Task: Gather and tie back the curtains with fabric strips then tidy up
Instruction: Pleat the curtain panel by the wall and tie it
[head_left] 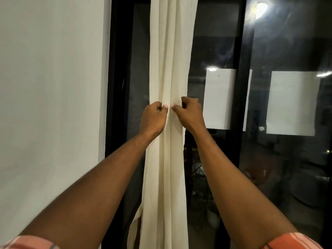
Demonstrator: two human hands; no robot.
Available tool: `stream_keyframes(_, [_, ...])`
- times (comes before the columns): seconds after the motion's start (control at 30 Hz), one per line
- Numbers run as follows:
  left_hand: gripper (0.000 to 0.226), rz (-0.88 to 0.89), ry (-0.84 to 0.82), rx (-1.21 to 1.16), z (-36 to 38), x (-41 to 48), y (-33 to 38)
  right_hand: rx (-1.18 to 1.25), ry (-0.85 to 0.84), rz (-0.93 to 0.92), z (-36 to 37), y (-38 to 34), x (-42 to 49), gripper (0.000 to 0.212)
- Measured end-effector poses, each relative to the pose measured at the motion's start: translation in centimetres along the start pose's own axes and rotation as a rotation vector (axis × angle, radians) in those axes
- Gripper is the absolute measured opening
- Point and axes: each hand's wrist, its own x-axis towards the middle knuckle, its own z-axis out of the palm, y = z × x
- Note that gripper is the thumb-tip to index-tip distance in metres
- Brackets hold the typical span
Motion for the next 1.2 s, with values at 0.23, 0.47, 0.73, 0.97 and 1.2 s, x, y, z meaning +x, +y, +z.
stream_keyframes(0.23, [0.021, 0.068, -0.031, 0.07, -0.2, -1.4, -1.3, -0.089, -0.138, 0.126, 0.9, -0.1, -2.5, 0.033])
stream_keyframes(0.47, [0.039, -0.073, -0.183, 0.323, 0.0, -3.0, -3.9, -0.151, -0.156, 0.256, 1.1, 1.2, -4.9, 0.024])
stream_keyframes(0.73, [0.036, -0.143, -0.22, 0.431, 1.3, -7.2, -5.9, -0.202, -0.172, 0.38, 2.7, 3.5, -8.7, 0.024])
stream_keyframes(0.97, [0.04, -0.225, 0.031, 0.46, -1.4, -7.8, -8.0, -0.248, 0.176, 0.59, -2.0, 5.2, -9.5, 0.03])
stream_keyframes(1.2, [0.045, -0.056, -0.032, 0.293, -0.2, -10.5, -8.1, -0.182, 0.165, 0.488, -0.5, 4.6, -11.1, 0.03])
